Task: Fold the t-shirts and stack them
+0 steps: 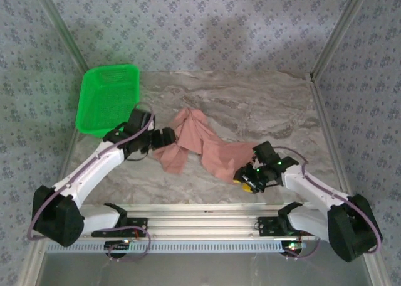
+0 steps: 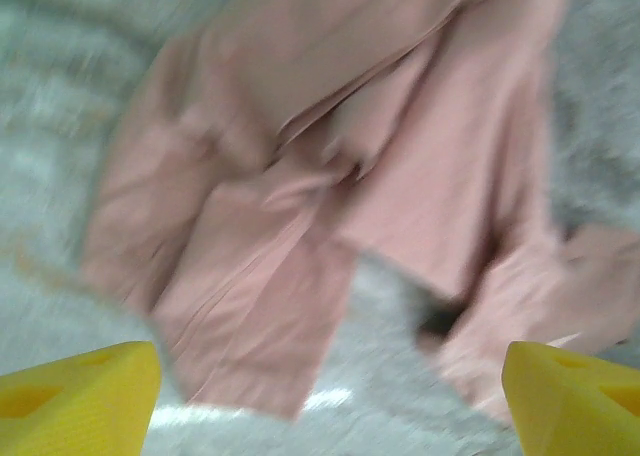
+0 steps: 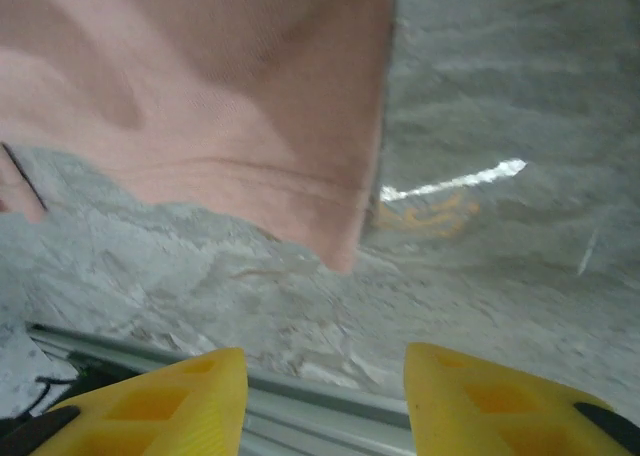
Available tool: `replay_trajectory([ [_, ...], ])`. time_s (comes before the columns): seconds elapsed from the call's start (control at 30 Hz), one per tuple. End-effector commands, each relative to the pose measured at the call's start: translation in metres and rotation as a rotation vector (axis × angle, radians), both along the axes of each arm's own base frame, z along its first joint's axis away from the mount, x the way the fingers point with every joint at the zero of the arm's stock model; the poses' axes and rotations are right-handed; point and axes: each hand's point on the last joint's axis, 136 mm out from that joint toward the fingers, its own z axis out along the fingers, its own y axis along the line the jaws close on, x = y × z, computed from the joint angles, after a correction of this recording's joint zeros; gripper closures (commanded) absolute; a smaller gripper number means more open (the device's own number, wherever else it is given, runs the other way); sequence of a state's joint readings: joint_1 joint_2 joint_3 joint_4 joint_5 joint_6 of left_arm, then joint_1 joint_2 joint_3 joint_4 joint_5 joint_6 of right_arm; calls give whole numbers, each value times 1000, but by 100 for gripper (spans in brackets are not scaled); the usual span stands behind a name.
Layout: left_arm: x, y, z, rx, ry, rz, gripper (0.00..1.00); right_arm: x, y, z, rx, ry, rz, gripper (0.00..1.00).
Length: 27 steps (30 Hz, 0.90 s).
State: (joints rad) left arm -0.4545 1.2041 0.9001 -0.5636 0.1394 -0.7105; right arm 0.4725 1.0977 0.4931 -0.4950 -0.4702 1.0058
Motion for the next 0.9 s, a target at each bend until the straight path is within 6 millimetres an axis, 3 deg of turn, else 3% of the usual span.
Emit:
replay_trajectory([
  [0.0,-22,13,-13,-53,59,50,12,26,11,-2,9,-53,-74,55],
  [0.3,-46,49,-23,-56,65,136,13,22,0,-23,-109,9,-48,58],
  [0.53,-56,53,-34,-69,82,147,13,37,6,-39,-147,12,-34,62],
  [0.7,-59,44,-48,-109,123,124,13,68,18,-36,-144,-31,-7,75],
  [0.87,-57,33,-65,-111,171,88,14,90,25,-21,-114,-58,20,99],
])
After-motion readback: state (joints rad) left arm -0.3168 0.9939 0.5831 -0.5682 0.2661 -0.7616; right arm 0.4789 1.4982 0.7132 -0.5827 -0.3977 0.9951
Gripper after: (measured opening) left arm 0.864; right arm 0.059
